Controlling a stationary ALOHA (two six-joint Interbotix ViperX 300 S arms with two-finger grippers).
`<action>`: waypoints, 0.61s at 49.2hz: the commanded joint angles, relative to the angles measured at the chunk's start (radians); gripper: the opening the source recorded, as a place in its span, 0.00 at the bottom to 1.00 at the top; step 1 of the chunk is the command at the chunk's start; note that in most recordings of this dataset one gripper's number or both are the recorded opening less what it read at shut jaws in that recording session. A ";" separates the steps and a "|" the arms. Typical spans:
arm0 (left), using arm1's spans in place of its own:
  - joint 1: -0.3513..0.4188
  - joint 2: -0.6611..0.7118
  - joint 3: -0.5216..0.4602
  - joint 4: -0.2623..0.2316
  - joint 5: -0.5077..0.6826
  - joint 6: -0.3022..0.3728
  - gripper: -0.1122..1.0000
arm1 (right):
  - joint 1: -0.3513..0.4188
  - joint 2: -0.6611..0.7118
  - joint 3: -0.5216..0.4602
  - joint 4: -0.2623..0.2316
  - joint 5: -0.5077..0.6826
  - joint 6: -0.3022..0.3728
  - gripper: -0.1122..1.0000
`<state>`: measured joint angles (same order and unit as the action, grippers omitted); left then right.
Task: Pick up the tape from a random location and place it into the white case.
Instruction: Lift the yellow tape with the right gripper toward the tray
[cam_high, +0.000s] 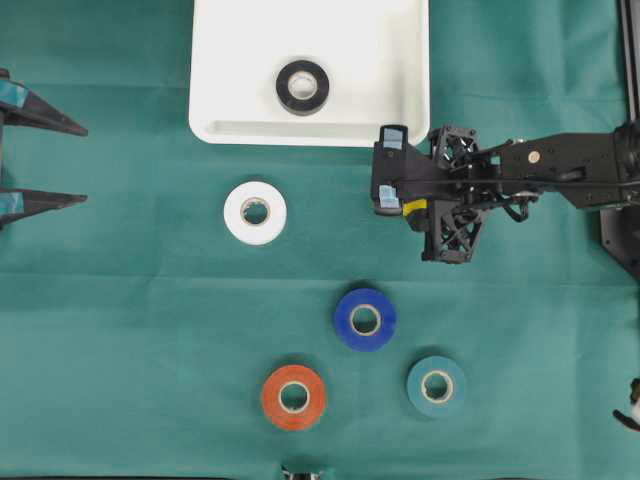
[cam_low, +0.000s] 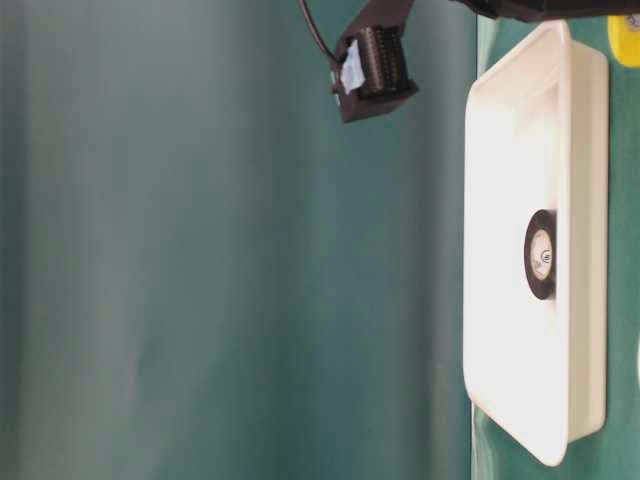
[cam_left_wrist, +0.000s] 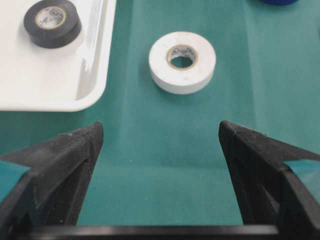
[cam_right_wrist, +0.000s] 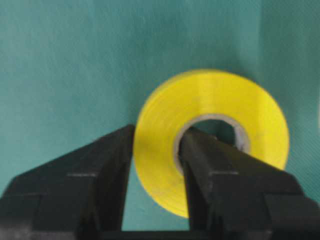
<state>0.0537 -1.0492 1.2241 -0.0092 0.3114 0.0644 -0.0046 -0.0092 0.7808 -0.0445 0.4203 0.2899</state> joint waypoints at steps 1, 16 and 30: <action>0.003 0.011 -0.017 -0.002 -0.005 -0.002 0.94 | 0.011 -0.064 -0.049 -0.009 0.052 -0.002 0.38; 0.003 0.011 -0.017 -0.002 -0.005 -0.002 0.94 | 0.029 -0.201 -0.195 -0.055 0.313 0.000 0.38; 0.003 0.012 -0.015 -0.002 -0.005 -0.002 0.94 | 0.031 -0.268 -0.302 -0.081 0.492 0.003 0.37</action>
<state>0.0537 -1.0477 1.2241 -0.0092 0.3099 0.0644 0.0261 -0.2454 0.5262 -0.1166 0.8820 0.2884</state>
